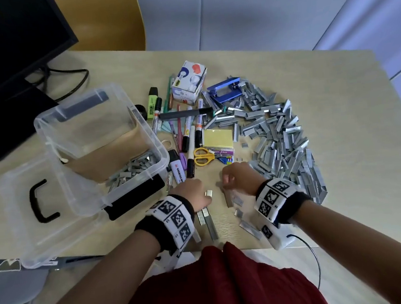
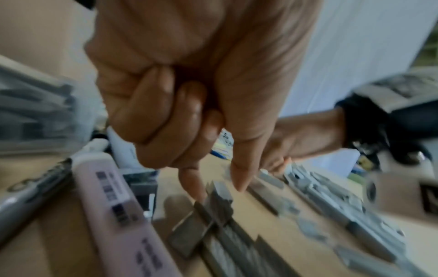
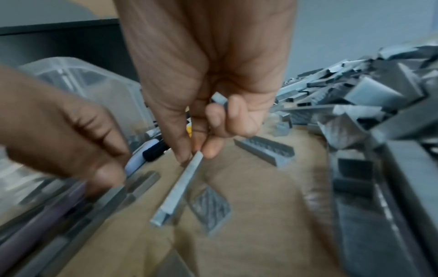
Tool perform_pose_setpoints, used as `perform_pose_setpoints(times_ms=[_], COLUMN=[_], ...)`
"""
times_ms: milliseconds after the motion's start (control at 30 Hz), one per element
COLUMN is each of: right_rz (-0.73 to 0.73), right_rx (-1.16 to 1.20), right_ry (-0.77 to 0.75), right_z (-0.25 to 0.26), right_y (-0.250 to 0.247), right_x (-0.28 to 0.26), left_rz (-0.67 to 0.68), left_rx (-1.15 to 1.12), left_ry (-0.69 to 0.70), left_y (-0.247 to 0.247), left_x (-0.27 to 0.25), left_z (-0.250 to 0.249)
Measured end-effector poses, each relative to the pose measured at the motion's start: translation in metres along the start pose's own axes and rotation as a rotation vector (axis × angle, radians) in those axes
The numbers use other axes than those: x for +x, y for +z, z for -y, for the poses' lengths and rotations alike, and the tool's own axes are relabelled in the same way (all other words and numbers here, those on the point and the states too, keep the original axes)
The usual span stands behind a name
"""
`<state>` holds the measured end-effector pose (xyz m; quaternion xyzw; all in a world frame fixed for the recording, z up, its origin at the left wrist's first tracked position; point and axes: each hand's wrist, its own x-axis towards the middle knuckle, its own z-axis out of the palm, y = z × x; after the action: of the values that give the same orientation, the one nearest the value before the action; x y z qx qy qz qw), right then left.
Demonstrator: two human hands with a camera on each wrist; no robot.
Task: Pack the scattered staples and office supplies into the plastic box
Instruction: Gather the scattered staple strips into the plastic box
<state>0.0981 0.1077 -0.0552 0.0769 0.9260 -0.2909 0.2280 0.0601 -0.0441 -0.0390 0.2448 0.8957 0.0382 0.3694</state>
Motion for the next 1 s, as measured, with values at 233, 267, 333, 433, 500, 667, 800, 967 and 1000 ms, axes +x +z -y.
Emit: perform_pose_setpoints(times_ms=[233,267,333,433,500,667,800,967,1000], right_rz=[-0.138,-0.121,-0.095,-0.122,-0.158,-0.185,-0.180,-0.249,-0.232], right_rx=[0.528,0.623,0.793,0.941,0.991,0.970,0.922,0.523,0.463], right_ry=[0.143,0.163,0.182,0.169,0.183,0.241,0.156,-0.067,-0.094], right_z=[-0.006,-0.007,-0.005,-0.004,-0.005,-0.006,0.010,0.042,0.048], right_y=[-0.014,-0.017,-0.023,-0.032,-0.036,-0.039,-0.045,-0.048,-0.048], right_x=[-0.001,-0.002,-0.004,-0.004,-0.003,0.002,-0.002,-0.003,-0.006], left_rz=[-0.027,-0.024,-0.027,-0.076,-0.099,-0.117,-0.034,0.050,0.062], left_rx=[0.050,0.011,-0.131,-0.433,-0.708,-1.491,-1.880,-2.031,-2.055], left_ry=[0.000,0.004,0.012,0.034,0.038,-0.044,-0.101,-0.109,-0.113], left_y=[0.006,0.004,-0.003,-0.009,-0.013,-0.024,-0.026,-0.023,-0.023], left_x=[0.004,0.006,0.010,0.020,0.024,0.022,0.020,0.021,0.021], left_z=[-0.011,-0.012,-0.012,-0.008,-0.005,-0.009,-0.009,-0.009,-0.010])
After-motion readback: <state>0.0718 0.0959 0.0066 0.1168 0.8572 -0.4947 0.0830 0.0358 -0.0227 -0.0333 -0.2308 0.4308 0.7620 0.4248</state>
